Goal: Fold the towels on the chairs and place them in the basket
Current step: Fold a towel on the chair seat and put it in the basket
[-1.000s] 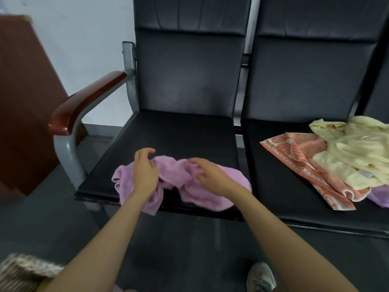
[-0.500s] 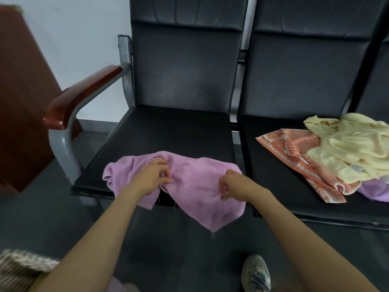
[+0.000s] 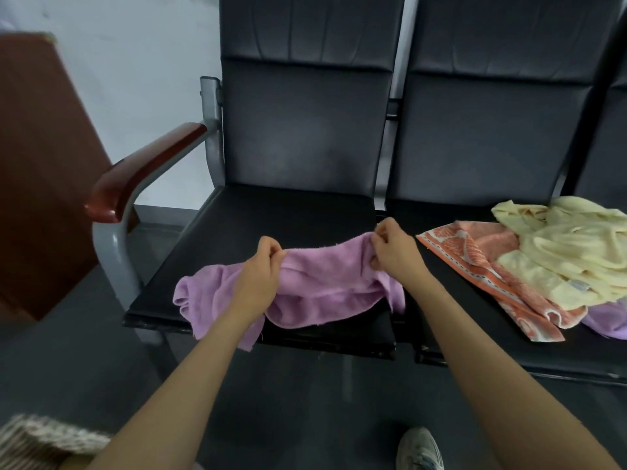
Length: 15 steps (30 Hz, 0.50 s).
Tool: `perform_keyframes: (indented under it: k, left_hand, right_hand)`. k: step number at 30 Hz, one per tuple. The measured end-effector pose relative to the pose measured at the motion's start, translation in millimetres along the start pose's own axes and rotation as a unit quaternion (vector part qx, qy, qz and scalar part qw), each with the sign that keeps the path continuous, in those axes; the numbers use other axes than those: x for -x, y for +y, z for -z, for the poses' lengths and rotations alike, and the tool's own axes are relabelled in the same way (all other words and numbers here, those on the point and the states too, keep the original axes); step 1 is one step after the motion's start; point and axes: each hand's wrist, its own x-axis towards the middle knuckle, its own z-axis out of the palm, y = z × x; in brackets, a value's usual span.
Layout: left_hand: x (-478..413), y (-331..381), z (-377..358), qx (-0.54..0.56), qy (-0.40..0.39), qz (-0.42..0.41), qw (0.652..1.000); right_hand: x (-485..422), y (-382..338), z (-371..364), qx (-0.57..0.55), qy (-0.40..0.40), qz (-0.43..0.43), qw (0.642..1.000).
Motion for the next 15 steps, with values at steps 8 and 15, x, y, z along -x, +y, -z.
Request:
perform_keyframes:
  k: [8,15]
  left_hand:
    - [-28.5,-26.8,11.7,0.163,0.156,0.188,0.956]
    - [-17.0,-56.1,10.1,-0.238,-0.059,0.183,0.952]
  right_hand:
    - [-74.8,-82.0,-60.4,-0.037,-0.123,0.137,0.982]
    - [-24.7,12.3,-123.5,0.214,-0.263,0.162,0.927]
